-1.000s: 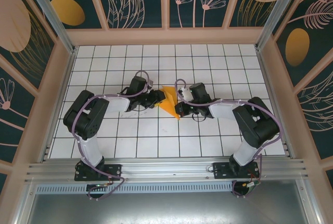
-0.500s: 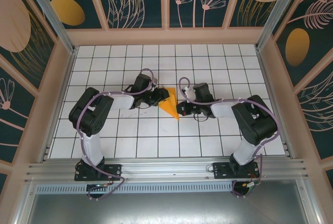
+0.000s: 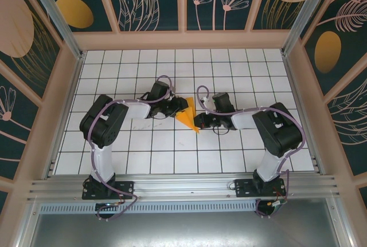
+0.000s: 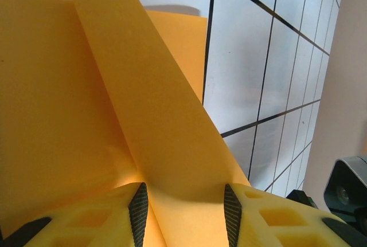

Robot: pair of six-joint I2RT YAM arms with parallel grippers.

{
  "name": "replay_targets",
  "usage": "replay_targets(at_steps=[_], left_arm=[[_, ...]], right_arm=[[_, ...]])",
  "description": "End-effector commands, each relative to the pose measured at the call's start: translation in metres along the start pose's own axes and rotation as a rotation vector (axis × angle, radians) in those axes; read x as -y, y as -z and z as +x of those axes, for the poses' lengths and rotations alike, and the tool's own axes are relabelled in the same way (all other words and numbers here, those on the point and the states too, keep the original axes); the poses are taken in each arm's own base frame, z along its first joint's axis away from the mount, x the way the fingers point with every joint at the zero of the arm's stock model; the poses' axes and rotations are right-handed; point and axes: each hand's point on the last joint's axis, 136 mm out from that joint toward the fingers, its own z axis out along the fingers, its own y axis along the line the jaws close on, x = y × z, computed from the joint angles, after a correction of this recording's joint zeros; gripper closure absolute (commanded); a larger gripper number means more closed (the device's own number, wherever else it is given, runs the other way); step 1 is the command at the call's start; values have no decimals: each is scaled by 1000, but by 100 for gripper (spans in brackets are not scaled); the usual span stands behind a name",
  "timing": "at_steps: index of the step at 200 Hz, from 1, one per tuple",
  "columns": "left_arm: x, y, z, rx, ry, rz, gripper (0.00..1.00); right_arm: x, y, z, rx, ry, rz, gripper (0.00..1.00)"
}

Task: Fold a paper plane with a square sheet of paper (fold left side to right side)
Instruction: Fourth fold the wing at the center of the table.

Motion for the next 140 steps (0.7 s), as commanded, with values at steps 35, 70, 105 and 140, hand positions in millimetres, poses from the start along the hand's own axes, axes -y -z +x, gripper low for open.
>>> replay_targets(at_steps=[35,70,105,140], left_arm=[[-12,-9,4,-34,-2,-62,58],[-21,-10,4,-31,0,-100,58],[-30,-11,5,-31,1,-130,58],[-35,-13,6,-33,9,-141,58]], right_arm=[[-1,-2,-1,3,-7,-35,100],[-2,0,-4,11,-9,-38,96],[-8,10,-15,40,-6,-52,85],[-16,25,-31,85,-7,-85,70]])
